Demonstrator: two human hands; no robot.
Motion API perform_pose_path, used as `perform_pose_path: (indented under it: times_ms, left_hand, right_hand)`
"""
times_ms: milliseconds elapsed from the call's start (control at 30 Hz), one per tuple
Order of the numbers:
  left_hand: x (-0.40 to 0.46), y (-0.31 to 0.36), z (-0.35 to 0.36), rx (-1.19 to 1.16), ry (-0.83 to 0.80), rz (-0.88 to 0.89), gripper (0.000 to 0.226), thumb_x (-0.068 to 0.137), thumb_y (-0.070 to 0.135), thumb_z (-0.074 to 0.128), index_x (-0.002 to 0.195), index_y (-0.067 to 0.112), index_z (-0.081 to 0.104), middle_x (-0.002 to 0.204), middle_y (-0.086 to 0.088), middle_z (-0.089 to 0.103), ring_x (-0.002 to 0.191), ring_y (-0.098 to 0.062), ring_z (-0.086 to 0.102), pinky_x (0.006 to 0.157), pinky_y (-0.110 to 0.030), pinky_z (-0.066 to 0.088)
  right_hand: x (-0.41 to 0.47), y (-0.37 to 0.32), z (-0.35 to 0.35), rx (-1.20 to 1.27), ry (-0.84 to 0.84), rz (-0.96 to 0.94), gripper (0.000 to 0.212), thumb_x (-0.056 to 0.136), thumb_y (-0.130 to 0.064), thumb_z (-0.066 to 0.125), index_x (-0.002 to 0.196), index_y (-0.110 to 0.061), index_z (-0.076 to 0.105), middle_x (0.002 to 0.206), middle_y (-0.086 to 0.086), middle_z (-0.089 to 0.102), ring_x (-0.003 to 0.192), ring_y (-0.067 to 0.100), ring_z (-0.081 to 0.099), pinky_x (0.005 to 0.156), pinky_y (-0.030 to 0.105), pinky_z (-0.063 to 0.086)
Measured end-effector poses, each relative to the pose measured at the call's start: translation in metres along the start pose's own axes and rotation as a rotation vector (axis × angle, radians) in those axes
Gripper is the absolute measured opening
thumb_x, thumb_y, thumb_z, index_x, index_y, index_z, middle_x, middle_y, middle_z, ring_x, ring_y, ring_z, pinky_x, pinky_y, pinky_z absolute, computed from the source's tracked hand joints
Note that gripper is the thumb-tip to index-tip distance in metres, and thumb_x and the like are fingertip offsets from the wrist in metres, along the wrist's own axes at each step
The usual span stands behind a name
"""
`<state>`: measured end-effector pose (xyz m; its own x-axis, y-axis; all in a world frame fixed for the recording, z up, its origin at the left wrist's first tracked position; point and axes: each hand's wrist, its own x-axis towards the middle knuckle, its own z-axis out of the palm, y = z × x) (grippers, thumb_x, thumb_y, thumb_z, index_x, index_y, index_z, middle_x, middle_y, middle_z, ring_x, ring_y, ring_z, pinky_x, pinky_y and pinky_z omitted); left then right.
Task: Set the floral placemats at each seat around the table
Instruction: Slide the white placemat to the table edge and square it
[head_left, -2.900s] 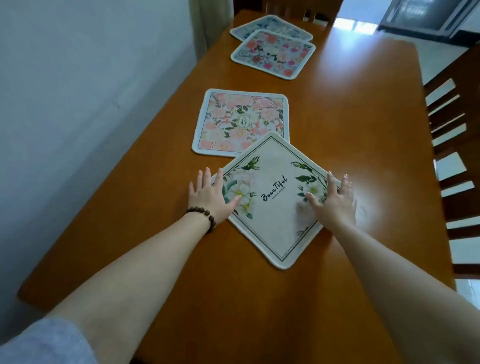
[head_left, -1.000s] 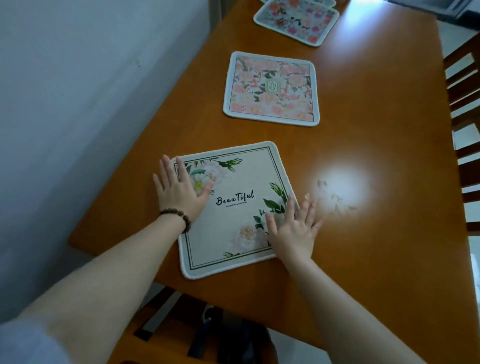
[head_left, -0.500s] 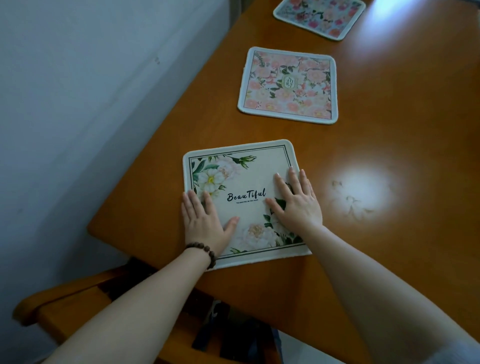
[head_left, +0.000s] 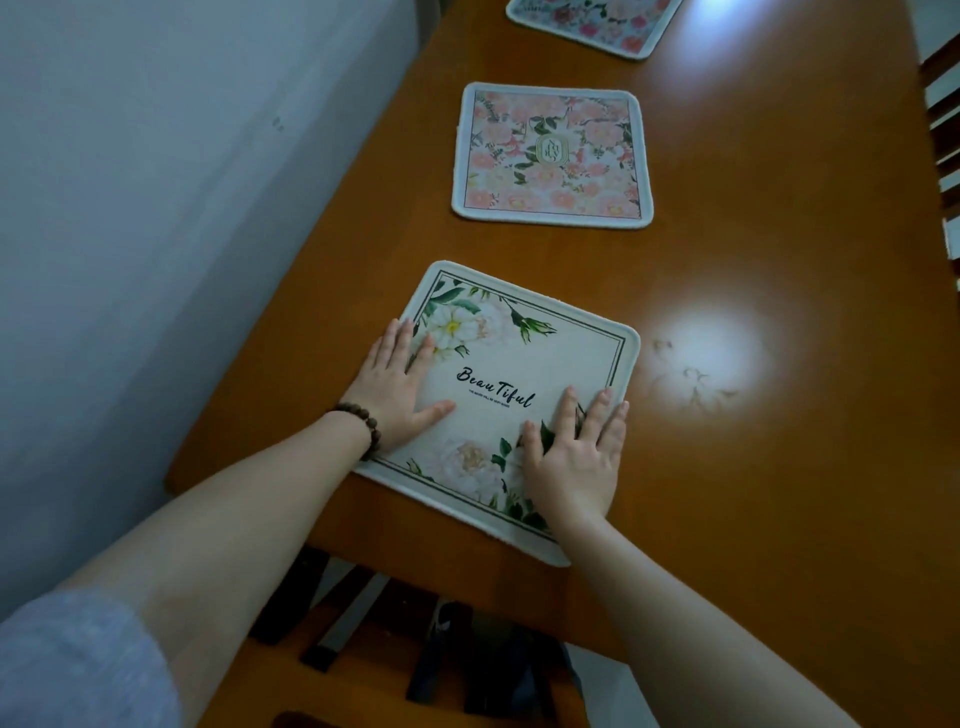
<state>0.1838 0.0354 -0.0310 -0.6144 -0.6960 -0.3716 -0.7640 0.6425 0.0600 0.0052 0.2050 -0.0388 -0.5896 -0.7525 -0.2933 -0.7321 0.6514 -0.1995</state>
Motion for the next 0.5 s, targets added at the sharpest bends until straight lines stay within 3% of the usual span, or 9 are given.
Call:
perform_pose_path:
  times_ms: [167, 500]
  left_hand:
    - [0.0, -0.014, 0.004, -0.054, 0.094, -0.119, 0.097, 0.085, 0.076, 0.019, 0.152, 0.012, -0.011, 0.157, -0.017, -0.018, 0.144, -0.027, -0.02, 0.117, -0.041, -0.007]
    - [0.014, -0.019, 0.004, -0.144, 0.153, 0.009, 0.1, 0.08, 0.076, 0.023, 0.153, 0.013, -0.002, 0.16, -0.011, -0.008, 0.146, -0.019, -0.013, 0.117, -0.035, -0.008]
  right_hand:
    - [0.016, 0.017, -0.011, 0.013, 0.03, -0.013, 0.08, 0.09, -0.073, 0.012, 0.153, -0.029, -0.009, 0.158, 0.011, -0.023, 0.143, 0.026, -0.026, 0.116, 0.041, -0.015]
    - [0.033, 0.018, -0.006, -0.062, 0.073, -0.077, 0.086, 0.088, -0.075, 0.011, 0.154, -0.022, -0.006, 0.159, 0.018, -0.016, 0.145, 0.029, -0.021, 0.114, 0.038, -0.015]
